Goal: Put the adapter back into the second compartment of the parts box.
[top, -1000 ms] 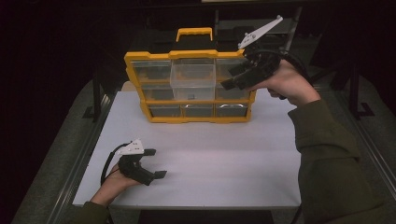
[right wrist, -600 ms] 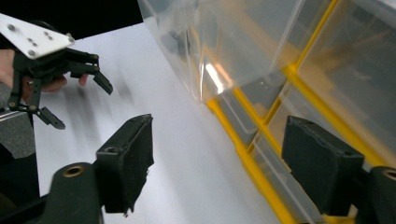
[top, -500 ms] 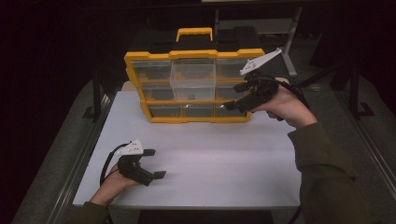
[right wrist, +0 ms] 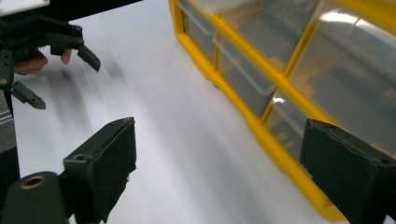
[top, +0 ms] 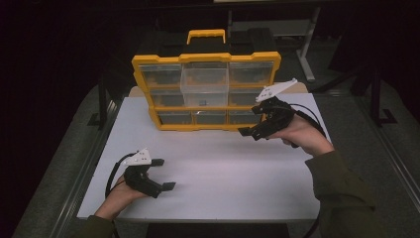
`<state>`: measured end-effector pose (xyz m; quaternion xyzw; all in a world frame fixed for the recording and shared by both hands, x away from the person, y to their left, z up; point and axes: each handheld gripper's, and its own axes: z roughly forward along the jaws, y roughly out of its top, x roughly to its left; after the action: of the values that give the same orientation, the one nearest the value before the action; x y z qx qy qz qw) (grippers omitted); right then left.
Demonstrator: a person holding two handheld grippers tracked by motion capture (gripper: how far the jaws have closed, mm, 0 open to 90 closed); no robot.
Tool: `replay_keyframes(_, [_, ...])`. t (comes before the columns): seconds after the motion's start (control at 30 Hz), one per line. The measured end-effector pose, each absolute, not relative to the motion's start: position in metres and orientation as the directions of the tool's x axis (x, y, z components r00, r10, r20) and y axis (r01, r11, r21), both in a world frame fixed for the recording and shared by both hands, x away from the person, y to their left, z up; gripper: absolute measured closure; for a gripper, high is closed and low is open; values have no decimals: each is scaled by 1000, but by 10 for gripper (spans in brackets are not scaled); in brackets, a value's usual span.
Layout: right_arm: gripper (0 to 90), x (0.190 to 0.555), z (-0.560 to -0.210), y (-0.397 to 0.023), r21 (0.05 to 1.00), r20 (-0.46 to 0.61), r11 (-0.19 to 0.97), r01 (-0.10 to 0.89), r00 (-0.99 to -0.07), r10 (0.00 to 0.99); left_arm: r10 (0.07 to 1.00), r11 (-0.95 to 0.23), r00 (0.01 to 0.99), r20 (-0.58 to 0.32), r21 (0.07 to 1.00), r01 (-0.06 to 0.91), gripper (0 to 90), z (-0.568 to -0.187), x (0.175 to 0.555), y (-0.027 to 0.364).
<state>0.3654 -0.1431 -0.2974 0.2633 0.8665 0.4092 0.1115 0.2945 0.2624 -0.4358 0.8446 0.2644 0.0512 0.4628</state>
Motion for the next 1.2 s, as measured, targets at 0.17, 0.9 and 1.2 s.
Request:
replay_keyframes(0.17, [24,358,-317,-143,762,17,531,369,-832,554,494,-433,856,-156,809,398,0,-436,294,262])
replay_keyframes(0.9, [0,318,-392,-160,790,24,476,387,-795,606,494,-432,855,-157,809,398,0,-436,293,262])
replay_keyframes(1.2, [0,302,-418,-175,787,47,450,422,-768,639,490,-435,858,-154,810,393,0,-435,293,262])
